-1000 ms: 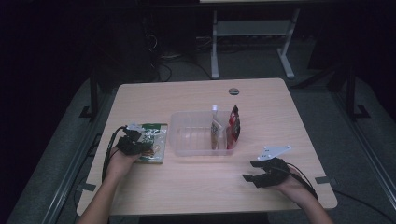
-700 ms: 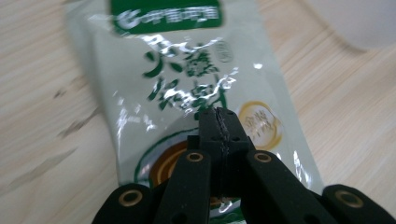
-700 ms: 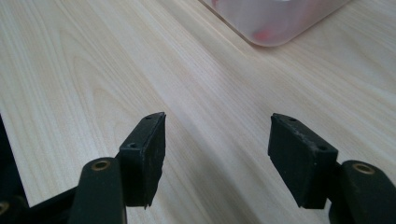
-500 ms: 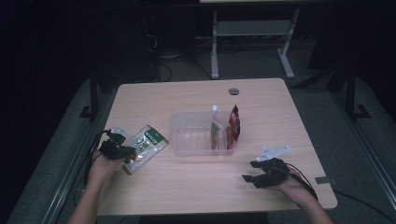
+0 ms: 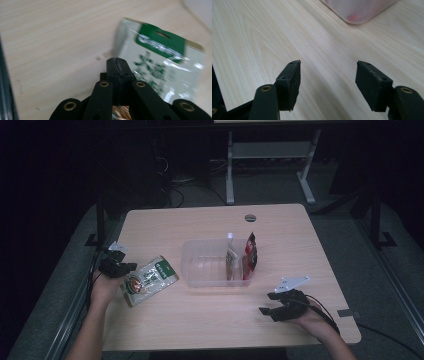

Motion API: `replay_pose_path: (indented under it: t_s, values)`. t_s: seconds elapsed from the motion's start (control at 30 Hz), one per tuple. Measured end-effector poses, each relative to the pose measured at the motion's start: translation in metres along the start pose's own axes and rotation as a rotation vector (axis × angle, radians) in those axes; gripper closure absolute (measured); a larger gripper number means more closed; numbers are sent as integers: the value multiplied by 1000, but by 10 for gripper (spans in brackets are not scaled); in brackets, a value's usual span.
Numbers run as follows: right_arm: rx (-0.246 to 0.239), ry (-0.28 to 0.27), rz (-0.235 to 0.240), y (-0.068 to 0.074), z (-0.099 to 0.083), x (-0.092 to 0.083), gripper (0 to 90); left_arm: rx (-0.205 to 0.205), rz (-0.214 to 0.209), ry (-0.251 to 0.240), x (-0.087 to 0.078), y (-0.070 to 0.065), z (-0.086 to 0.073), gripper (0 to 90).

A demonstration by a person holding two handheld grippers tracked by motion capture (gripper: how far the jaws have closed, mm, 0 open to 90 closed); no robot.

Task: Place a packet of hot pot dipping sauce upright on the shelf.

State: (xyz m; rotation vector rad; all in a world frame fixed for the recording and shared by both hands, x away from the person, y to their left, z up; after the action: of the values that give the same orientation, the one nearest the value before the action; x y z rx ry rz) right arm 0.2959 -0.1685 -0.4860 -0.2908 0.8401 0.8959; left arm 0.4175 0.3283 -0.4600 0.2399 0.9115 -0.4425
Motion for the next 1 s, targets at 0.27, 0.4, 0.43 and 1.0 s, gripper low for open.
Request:
replay_pose_path:
  t_s: [0.27, 0.4, 0.43, 1.0]
  values:
    - [7, -5, -5, -2, -1, -2, 364, -35, -3, 67, 31, 5, -5, 898]
    - [8, 1, -3, -2, -2, -2, 364, -2, -1, 78, 26, 1, -9, 898]
    - [3, 1, -3, -2, -2, -2, 364, -1, -2, 76, 25, -1, -11, 898]
    - [-5, 4, 3, 0, -1, -1, 364, 115, -135, 68, 19, -32, -19, 898]
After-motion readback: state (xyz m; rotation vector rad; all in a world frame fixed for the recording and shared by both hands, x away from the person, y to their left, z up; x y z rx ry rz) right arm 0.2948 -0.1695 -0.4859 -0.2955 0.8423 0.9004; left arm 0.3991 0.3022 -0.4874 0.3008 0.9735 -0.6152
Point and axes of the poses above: each handheld gripper's, and its own axes: x roughly forward along the jaws, z roughly out of its top, y roughly to its left, the point moved 5 cm from there along x, roughly forward along the jaws, and after that the axes turned 1 degree about y, right-handed, at the moved point
